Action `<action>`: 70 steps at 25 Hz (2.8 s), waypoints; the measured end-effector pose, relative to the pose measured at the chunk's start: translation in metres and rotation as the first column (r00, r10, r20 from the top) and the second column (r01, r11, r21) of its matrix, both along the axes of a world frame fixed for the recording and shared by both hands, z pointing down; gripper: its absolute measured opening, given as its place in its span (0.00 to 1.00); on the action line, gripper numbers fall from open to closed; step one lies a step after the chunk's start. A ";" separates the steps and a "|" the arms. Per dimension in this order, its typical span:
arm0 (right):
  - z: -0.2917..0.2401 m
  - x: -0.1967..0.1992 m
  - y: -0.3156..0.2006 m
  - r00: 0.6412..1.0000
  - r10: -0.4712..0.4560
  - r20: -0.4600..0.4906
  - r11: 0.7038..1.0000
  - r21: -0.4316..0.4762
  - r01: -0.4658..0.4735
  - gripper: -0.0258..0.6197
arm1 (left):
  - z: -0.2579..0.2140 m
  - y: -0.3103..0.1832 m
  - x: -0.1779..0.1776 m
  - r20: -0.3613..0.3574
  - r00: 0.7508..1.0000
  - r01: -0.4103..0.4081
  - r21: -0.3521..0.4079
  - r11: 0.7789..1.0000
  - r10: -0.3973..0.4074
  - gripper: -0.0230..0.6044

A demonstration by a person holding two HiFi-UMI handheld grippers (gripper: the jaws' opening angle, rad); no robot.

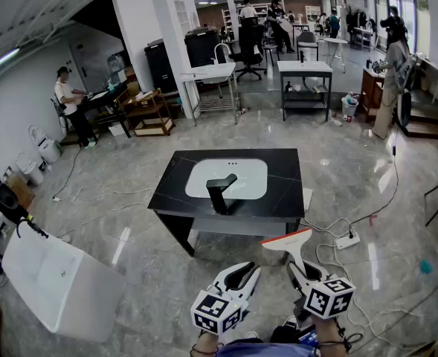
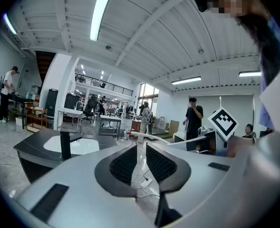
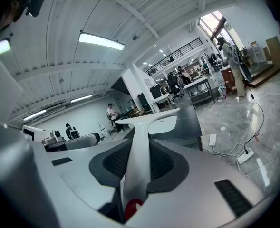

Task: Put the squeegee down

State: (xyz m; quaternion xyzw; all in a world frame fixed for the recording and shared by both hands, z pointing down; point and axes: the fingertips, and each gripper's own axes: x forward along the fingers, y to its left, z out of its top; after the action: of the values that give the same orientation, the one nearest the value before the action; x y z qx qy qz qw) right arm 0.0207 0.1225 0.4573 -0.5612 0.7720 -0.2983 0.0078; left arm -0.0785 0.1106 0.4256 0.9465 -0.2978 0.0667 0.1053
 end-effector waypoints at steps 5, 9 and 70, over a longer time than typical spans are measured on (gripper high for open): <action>0.005 -0.001 0.004 1.000 0.004 -0.012 1.000 -0.005 -0.004 0.19 | 0.007 0.005 -0.002 -0.008 1.000 -0.005 -0.017 1.000 0.005 0.14; 0.004 0.000 0.004 1.000 0.004 -0.025 1.000 0.002 -0.004 0.18 | 0.008 0.008 0.002 -0.014 1.000 -0.016 -0.019 1.000 0.016 0.14; 0.076 0.121 -0.211 0.999 -0.040 0.025 0.989 -0.141 0.043 0.13 | 0.041 -0.214 0.140 0.081 0.995 -0.056 -0.052 0.997 0.060 0.14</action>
State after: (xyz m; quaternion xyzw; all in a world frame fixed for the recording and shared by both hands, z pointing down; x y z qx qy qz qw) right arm 0.1417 -0.0881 0.5338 -0.5407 0.7603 -0.3587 -0.0295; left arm 0.0617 -0.1031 0.4669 0.9483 -0.2723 0.1160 0.1145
